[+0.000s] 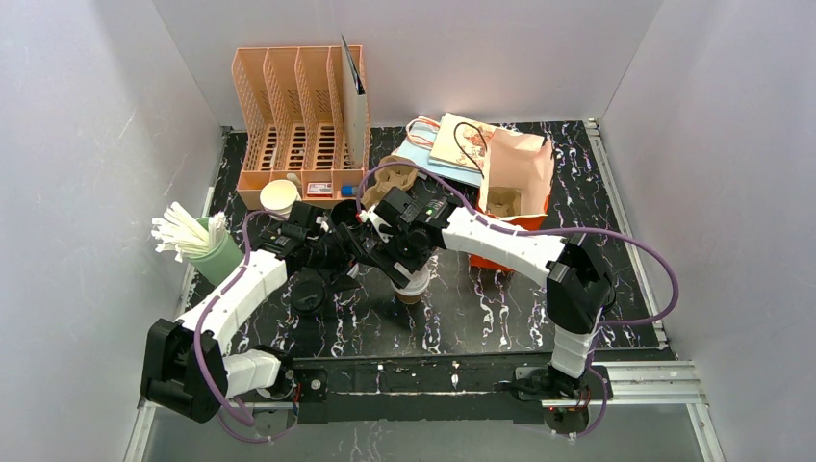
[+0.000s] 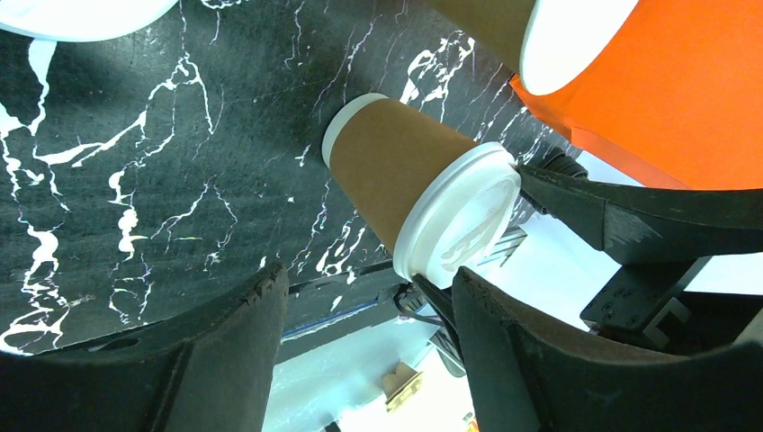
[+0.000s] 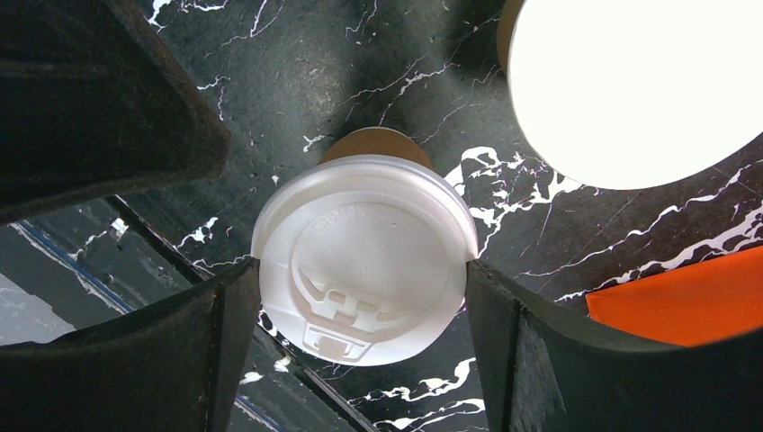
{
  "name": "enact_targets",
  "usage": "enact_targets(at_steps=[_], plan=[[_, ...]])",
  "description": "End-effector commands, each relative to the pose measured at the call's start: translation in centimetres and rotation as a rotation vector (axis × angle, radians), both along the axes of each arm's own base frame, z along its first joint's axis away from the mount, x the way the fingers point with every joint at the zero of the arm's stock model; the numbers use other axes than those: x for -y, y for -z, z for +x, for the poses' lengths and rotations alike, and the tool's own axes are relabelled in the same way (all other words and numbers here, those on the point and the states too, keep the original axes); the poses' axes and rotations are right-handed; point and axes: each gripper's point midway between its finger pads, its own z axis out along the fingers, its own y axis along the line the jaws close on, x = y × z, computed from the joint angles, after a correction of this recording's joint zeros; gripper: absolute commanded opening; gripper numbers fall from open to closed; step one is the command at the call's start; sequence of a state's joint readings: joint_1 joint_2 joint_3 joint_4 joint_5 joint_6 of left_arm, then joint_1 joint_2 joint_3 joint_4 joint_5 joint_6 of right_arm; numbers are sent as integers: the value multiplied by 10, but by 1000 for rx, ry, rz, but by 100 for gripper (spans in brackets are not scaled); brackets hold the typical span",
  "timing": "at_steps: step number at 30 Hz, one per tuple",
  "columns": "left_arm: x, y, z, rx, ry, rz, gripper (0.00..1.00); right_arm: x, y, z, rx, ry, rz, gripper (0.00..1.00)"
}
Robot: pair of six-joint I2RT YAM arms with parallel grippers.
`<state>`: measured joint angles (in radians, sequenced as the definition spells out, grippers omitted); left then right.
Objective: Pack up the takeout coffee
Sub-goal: Close the cup lid on the coffee cup.
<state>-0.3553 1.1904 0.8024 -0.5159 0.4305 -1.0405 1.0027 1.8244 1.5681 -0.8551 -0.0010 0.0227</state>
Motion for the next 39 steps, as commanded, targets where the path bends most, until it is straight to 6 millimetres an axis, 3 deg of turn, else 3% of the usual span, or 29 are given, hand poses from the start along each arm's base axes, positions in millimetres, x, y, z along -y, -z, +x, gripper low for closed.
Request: enact_targets(at_steps=[1, 39], plan=[[1, 4, -7, -40, 6, -18, 64, 9, 9, 1, 8, 12, -41, 86], [-3, 15, -15, -62, -33, -16, 62, 61, 76, -20, 39, 86, -182, 77]])
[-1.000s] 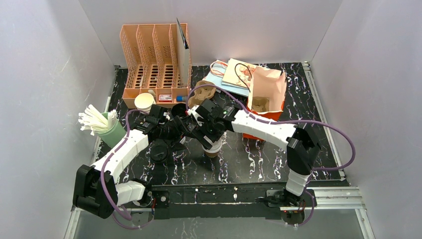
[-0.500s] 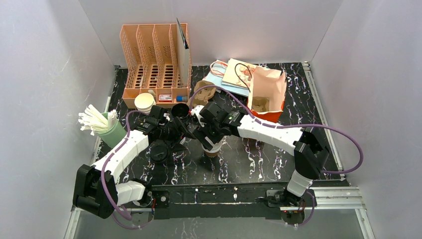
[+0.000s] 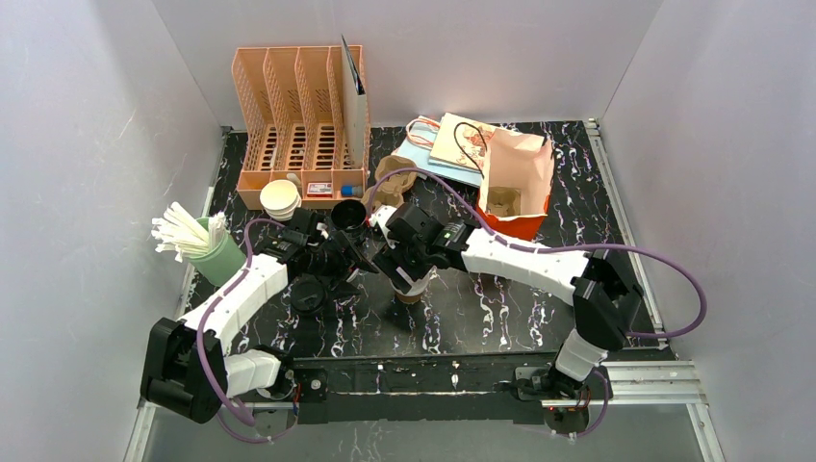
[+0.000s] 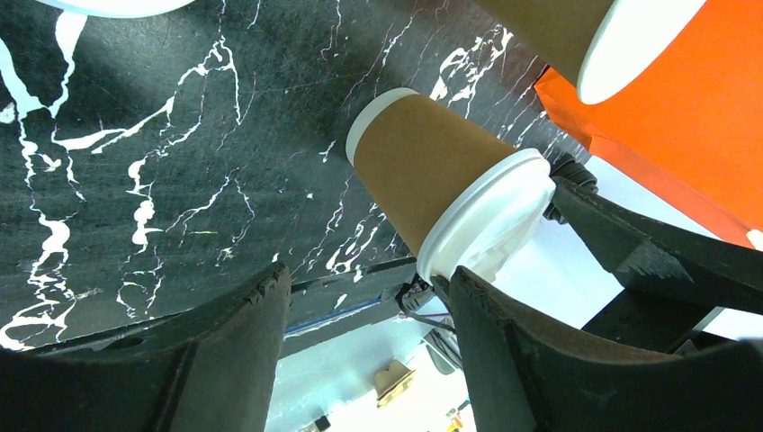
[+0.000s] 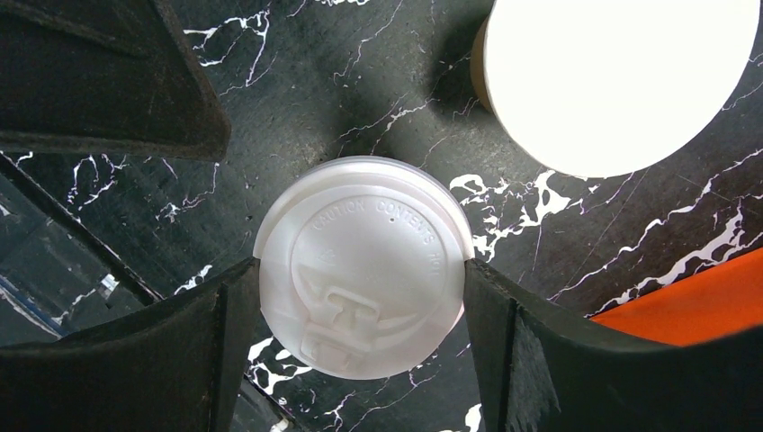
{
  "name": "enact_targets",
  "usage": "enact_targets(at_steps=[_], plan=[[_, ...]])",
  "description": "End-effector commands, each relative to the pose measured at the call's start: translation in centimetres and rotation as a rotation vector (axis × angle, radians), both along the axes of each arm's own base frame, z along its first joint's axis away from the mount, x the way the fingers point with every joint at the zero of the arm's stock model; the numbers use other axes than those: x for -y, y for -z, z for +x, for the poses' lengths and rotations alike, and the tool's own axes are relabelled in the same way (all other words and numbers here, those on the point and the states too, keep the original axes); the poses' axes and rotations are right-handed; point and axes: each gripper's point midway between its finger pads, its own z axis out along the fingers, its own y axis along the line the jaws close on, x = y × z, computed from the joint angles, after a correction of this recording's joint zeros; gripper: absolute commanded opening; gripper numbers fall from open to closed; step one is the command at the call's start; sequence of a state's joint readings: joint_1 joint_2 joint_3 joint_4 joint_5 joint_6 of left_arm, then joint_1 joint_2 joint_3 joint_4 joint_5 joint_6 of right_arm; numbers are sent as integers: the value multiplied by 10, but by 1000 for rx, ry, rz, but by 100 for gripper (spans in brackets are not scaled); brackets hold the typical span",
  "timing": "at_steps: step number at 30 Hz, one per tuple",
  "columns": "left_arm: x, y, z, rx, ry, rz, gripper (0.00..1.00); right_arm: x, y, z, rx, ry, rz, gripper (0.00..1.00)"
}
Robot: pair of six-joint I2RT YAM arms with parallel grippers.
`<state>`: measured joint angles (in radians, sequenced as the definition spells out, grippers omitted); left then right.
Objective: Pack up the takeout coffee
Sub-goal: Close the cup lid on the coffee cup.
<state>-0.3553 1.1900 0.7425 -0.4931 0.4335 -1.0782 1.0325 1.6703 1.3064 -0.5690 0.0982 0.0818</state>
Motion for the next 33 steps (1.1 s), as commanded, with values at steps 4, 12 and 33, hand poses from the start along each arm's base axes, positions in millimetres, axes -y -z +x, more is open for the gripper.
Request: enact_targets(at_steps=[4, 12, 33], plan=[[-2, -1, -8, -9, -8, -18, 62, 62, 74, -26, -123, 43, -294, 77], [-2, -2, -10, -8, -13, -23, 62, 60, 76, -28, -136, 58, -278, 78], [-24, -25, 12, 88, 60, 177, 64, 6, -44, 3, -40, 101, -16, 98]])
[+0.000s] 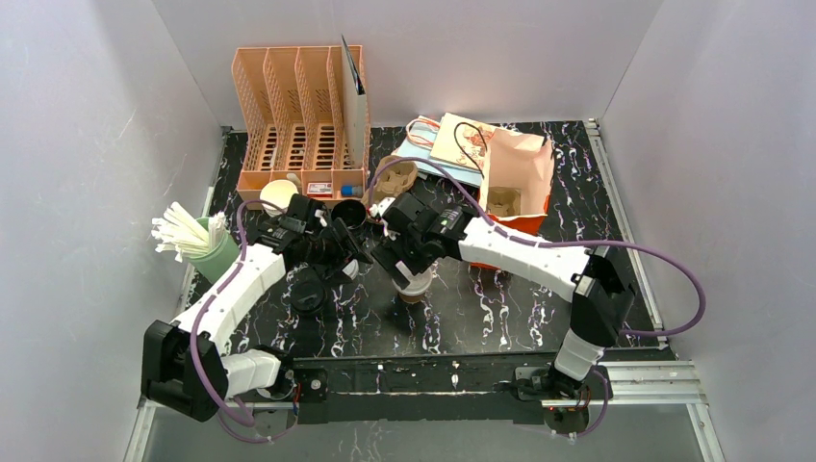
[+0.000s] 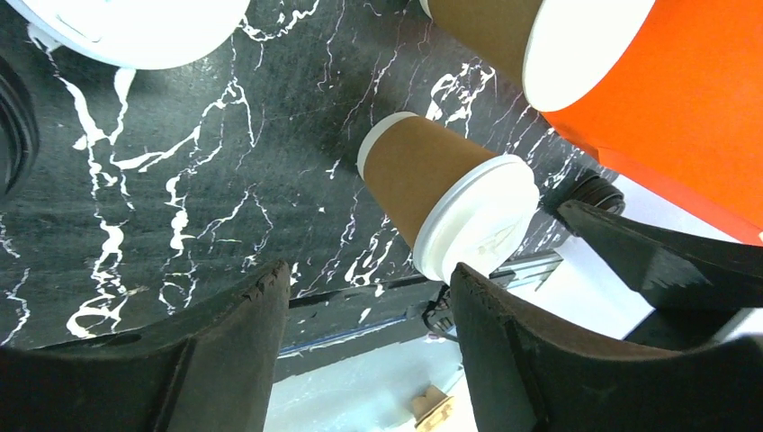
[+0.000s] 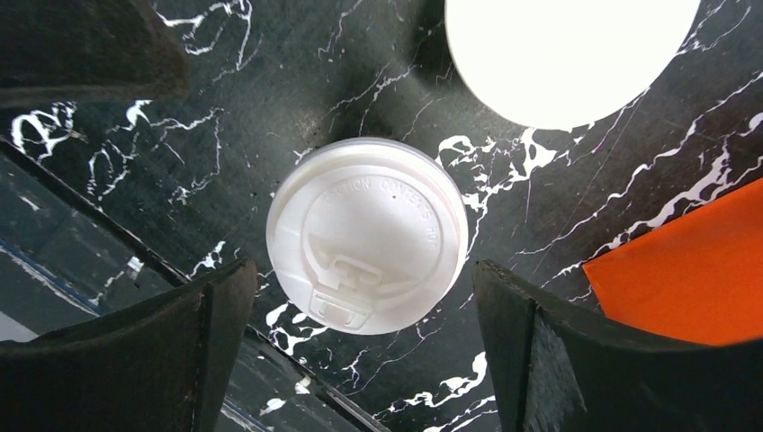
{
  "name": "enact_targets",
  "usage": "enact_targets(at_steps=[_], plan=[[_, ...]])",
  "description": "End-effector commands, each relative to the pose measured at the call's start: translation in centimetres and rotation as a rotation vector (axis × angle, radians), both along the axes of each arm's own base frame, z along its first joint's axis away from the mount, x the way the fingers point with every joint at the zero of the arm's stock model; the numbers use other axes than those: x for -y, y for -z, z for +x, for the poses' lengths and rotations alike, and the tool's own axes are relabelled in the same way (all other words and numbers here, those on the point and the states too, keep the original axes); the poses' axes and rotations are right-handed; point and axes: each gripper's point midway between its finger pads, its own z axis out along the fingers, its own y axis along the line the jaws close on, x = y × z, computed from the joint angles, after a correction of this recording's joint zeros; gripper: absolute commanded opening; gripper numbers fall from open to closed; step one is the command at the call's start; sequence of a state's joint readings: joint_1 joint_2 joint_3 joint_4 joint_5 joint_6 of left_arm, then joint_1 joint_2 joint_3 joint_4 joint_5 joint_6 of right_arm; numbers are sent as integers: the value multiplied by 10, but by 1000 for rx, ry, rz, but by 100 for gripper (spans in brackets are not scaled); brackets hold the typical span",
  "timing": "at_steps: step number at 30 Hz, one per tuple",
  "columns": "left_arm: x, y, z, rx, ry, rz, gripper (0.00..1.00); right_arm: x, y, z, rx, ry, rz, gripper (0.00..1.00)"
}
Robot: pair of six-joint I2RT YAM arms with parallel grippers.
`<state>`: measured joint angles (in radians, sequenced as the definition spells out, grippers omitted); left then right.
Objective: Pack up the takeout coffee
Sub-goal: Close the cup lid on the coffee cup, then pick up the coffee cup from the center of the board.
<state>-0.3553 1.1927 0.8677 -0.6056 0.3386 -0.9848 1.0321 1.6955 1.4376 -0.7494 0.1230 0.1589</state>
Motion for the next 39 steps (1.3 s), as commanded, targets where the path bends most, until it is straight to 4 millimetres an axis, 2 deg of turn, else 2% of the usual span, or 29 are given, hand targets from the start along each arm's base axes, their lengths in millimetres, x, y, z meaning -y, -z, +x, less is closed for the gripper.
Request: enact_targets(at_steps=[1, 8, 14, 19, 25, 33, 39], plan=[[-14, -5, -2, 2, 33, 93, 64, -2, -27, 5, 9, 22, 39, 98], [-46, -16, -3, 58, 75, 283, 67, 6, -29, 8, -11, 69, 58, 98], [-63, -28, -4, 98, 50, 358, 72, 11, -15, 5, -60, 77, 9, 98], [-65, -34, -3, 123, 8, 353, 75, 6, -5, 0, -108, 59, -3, 98], [-67, -36, -6, 120, 17, 358, 78, 0, -8, 1, -121, 54, 9, 98], [-71, -34, -4, 122, 11, 383, 80, 0, 0, 2, -126, 57, -18, 98], [-71, -32, -4, 115, 24, 388, 80, -9, -8, 1, -127, 34, 19, 98]])
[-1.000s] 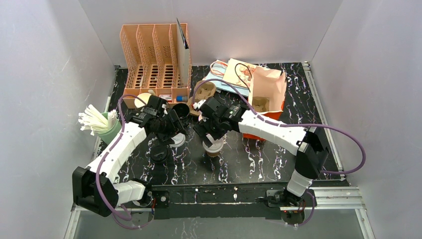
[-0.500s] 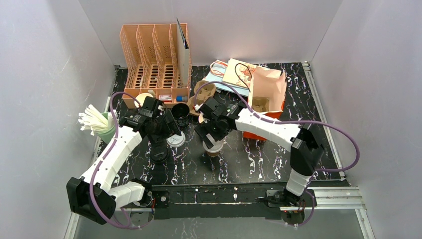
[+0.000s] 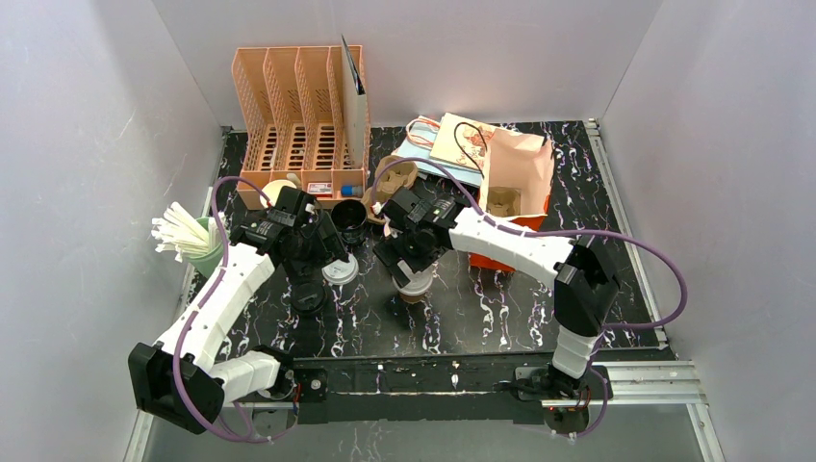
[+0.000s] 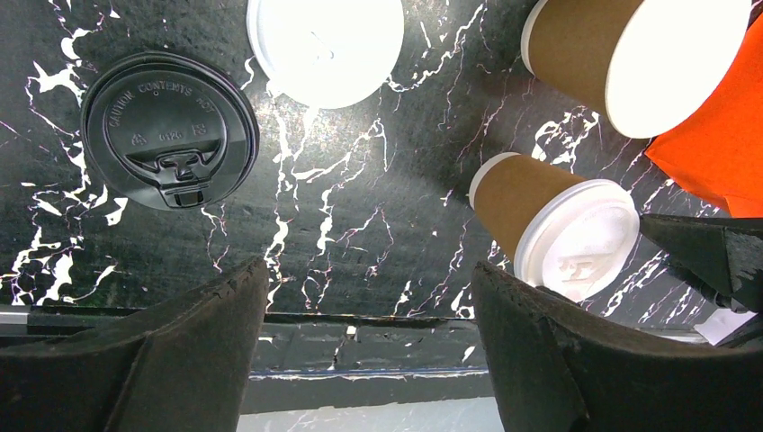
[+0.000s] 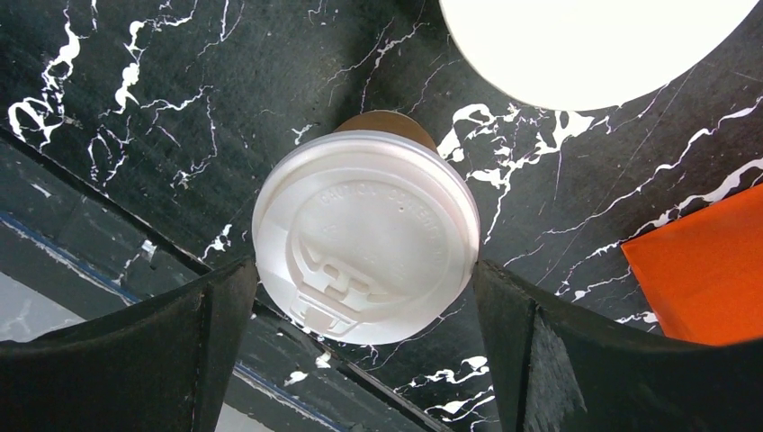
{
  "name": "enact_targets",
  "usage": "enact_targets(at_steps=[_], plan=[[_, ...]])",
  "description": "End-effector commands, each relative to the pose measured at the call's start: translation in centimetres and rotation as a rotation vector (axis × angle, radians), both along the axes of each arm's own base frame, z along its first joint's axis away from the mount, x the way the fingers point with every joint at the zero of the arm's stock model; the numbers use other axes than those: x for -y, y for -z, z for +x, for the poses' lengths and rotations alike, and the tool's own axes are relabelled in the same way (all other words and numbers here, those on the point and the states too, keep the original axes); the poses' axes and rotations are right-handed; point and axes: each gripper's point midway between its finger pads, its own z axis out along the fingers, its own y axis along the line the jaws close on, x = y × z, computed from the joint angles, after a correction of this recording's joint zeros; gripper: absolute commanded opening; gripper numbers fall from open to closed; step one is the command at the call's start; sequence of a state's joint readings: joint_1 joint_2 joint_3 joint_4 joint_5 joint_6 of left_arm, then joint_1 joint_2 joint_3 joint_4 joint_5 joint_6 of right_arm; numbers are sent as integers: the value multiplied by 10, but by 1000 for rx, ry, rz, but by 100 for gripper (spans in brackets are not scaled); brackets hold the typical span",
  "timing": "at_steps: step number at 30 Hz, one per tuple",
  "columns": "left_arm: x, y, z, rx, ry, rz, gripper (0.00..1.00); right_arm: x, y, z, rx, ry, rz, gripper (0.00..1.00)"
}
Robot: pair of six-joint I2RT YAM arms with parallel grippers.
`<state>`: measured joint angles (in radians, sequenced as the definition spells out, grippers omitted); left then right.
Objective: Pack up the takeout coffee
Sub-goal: Pick up the coffee cup from the center of the board.
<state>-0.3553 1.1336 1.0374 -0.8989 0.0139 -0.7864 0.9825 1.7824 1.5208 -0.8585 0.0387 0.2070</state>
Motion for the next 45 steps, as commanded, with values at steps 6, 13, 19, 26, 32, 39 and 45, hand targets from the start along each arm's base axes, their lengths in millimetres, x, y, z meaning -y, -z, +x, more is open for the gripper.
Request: enact_targets(at_steps=[6, 13, 19, 26, 32, 39, 45], plan=[[-5, -6, 0, 10, 0, 17, 81, -16, -17, 1, 23, -28, 65, 98], [-5, -4, 0, 0, 3, 21, 81, -11, -8, 4, 55, -44, 6, 98], [-4, -7, 0, 2, 5, 21, 81, -7, -1, 4, 79, -50, -36, 97], [-6, -8, -2, -2, 10, 27, 81, -10, 0, 5, 93, -64, -44, 85], [-5, -13, 1, 5, 31, 33, 81, -21, -33, 8, 130, -71, 42, 72], [13, -37, 23, 102, 86, -43, 81, -29, -127, 20, 310, -93, 231, 69], [35, -58, 54, 190, 131, -115, 77, -6, -224, 42, 540, 13, 312, 64]])
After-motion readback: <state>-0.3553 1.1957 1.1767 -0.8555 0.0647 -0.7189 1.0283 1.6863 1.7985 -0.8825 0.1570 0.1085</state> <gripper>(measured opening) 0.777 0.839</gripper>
